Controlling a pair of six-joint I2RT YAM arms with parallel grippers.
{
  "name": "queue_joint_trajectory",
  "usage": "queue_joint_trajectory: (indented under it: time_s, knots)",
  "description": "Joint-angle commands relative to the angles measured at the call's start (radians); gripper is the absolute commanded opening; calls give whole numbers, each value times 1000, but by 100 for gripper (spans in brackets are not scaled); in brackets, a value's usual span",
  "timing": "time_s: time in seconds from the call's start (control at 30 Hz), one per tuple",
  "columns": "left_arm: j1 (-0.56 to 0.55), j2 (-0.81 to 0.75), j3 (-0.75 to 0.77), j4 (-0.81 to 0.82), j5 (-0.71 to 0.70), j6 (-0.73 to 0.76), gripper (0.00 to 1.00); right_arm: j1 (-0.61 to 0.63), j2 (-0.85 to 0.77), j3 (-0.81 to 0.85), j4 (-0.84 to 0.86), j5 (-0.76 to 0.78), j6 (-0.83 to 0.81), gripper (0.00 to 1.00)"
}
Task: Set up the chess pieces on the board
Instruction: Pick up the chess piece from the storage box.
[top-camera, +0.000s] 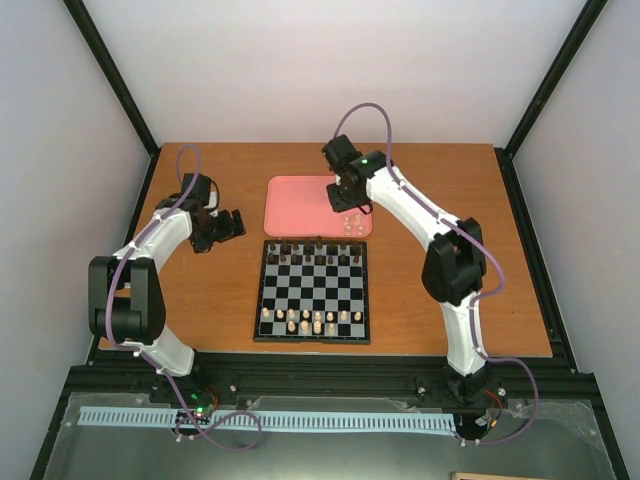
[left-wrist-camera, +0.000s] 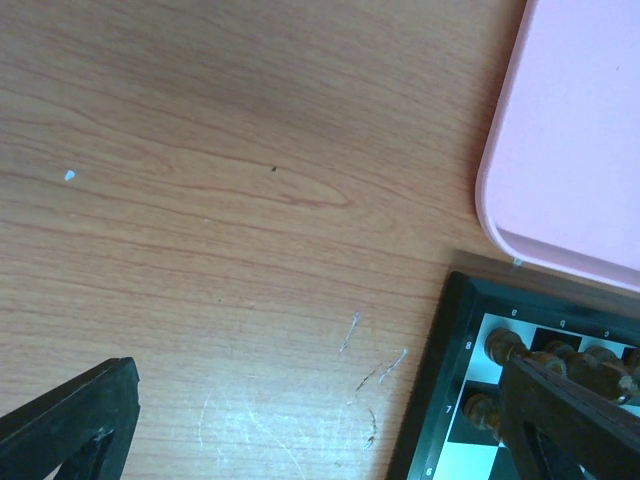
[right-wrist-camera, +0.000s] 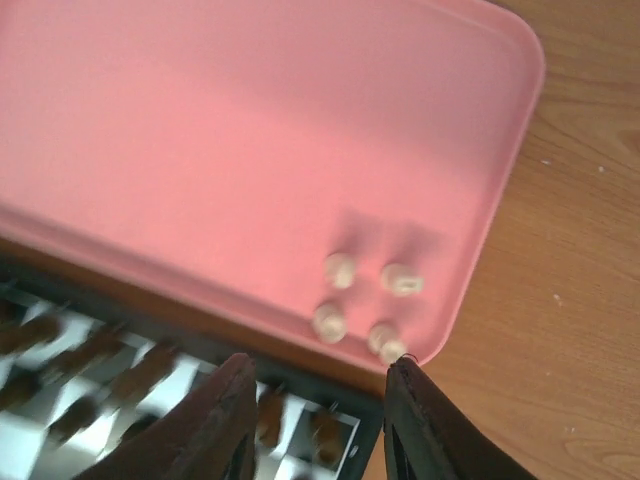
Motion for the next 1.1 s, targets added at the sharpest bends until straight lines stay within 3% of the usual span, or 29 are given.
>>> queue_joint_trajectory:
  time_s: [0.0,0.37,0.57,1.07]
  knots:
    - [-2,-26,56,-26,-21,11,100,-89,120,73,-3,19,-20,34]
    - [-1,11,93,-54,-52,20,100,-172,229,105,-5,-33,-76,32]
    - [-1,29,104,-52,-51,20,100,-176,253,105,5,-105,-86,36]
    - [-2,54,119,-58,-53,28,100,-176,314,115,-14,-110,-89,36]
